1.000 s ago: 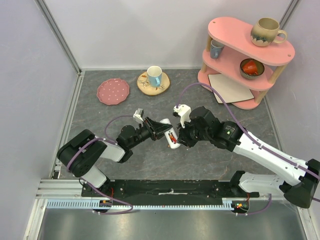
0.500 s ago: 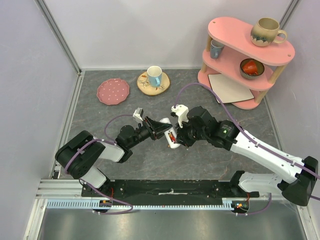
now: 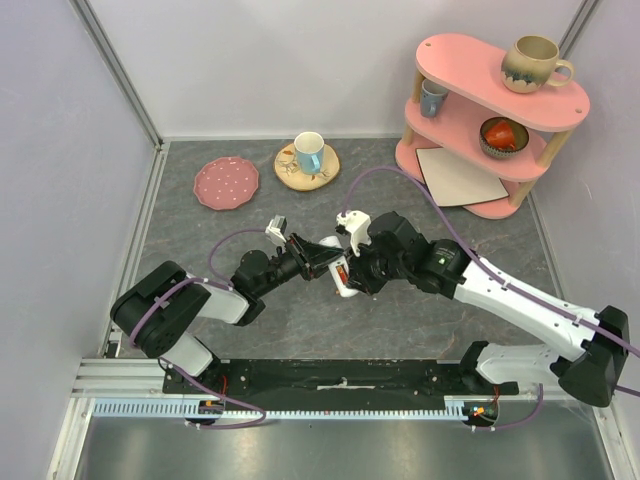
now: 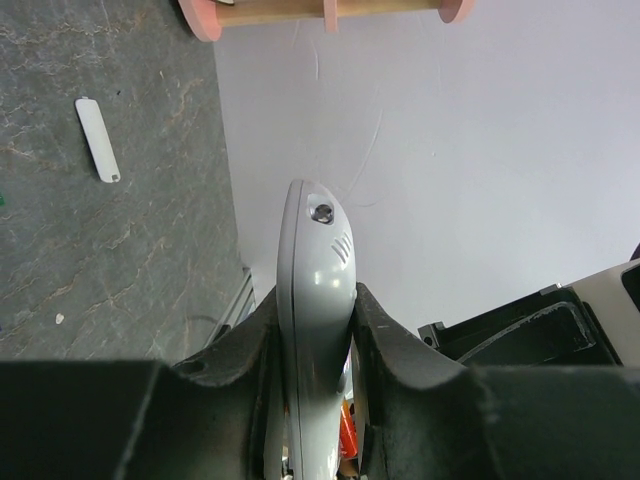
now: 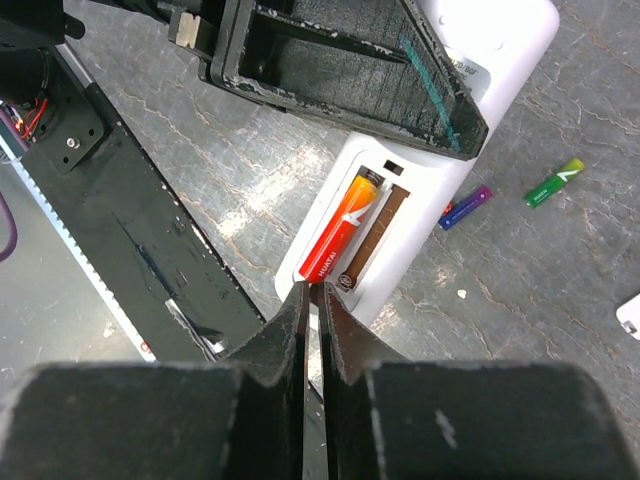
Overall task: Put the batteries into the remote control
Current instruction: Load the battery into the remote control.
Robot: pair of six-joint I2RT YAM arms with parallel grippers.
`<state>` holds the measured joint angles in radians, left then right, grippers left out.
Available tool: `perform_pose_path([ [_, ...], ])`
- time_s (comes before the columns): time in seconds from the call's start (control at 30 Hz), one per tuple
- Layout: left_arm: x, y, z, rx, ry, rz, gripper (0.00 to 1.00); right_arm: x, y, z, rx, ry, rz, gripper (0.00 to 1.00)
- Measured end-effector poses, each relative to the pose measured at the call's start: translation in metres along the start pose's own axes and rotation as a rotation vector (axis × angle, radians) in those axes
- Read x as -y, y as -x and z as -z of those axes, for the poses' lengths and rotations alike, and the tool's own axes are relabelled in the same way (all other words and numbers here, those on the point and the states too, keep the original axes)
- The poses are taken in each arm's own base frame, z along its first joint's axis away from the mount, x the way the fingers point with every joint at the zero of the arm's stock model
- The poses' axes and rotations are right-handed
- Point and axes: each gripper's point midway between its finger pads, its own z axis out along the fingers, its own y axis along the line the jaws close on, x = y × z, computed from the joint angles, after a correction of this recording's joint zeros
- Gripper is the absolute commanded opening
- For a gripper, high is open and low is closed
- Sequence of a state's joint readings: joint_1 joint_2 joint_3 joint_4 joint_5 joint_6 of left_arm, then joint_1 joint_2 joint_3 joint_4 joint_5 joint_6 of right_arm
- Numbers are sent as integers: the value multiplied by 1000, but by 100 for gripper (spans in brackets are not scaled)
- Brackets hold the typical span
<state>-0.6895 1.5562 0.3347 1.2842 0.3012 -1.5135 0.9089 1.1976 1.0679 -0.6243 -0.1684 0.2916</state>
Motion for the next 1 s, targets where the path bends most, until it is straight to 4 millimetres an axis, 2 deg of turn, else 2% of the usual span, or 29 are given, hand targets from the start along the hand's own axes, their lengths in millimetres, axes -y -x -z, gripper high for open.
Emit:
perform_pose_path([
  [0.73,-1,0,2,-12,4,-28,2,-5,3,-8,-20,24,2,13],
  [1.0,3,-1,2,-14,-6,-36,2,-10,4,-6,-24,46,6,17],
])
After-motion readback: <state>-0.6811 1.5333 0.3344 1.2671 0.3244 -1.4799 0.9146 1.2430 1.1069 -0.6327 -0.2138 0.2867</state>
